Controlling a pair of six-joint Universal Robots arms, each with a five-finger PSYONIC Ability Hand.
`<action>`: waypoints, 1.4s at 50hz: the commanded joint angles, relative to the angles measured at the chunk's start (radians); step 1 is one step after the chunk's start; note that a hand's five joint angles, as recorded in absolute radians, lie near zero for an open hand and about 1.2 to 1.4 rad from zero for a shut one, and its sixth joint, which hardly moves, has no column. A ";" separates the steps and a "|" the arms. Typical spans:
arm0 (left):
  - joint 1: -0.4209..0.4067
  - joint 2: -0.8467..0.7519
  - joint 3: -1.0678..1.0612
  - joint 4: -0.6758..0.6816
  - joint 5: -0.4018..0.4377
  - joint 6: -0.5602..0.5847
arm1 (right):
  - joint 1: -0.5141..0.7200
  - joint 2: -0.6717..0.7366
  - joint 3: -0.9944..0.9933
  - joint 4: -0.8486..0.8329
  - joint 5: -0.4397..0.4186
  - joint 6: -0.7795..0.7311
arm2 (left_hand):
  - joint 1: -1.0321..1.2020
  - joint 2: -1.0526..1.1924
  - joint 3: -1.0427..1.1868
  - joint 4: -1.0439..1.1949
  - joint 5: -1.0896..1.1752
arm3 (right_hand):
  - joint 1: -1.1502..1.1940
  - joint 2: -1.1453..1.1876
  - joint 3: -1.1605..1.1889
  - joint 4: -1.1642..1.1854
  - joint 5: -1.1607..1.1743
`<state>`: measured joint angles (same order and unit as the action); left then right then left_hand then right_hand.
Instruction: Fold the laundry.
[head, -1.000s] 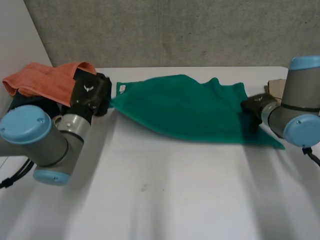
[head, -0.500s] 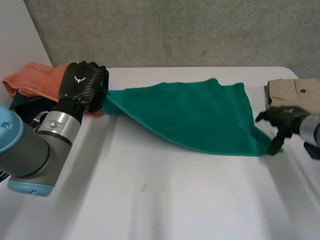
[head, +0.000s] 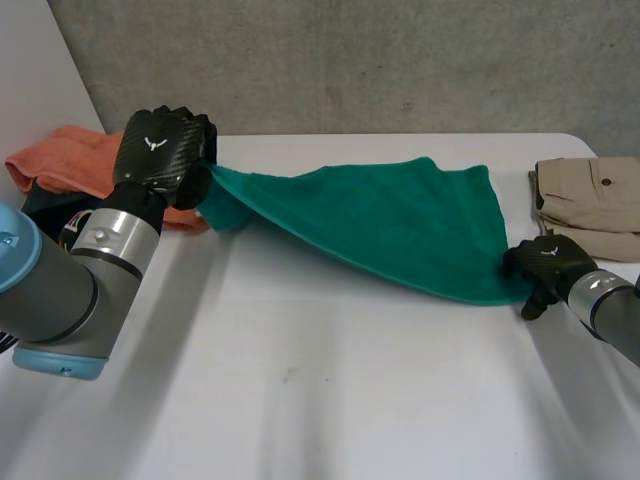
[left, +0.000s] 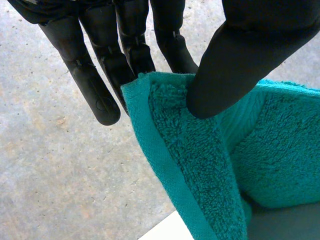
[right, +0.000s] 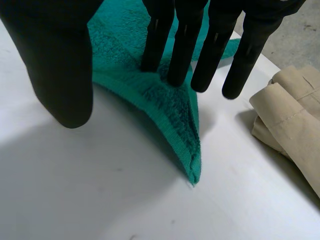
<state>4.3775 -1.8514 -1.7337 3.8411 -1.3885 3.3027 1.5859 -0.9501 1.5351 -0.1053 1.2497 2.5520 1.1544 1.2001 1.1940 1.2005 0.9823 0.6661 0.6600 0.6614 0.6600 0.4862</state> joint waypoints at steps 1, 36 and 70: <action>0.004 0.000 0.000 0.000 -0.001 0.002 | 0.000 0.045 -0.062 -0.002 0.004 -0.001 | 0.242 0.196 0.202 0.196 0.239 | 0.290 0.297 0.295 0.297 0.296; 0.033 0.280 -0.101 -0.653 0.005 0.164 | -0.060 -0.354 -0.017 0.343 0.103 -0.234 | 0.242 0.196 0.202 0.196 0.239 | 0.730 0.736 0.735 0.736 0.736; 0.011 -0.380 0.428 -0.448 -0.079 0.509 | 0.055 0.082 -0.321 0.018 0.201 -0.309 | 0.242 0.196 0.202 0.196 0.239 | 0.730 0.736 0.735 0.736 0.736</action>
<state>4.4060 -2.0600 -1.5124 3.3786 -1.3979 3.8079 1.5896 -1.0147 1.3828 0.0423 1.4125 2.2288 1.1544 1.2005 1.1943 1.2006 0.9926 1.1363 1.1783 1.1889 1.1983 1.0169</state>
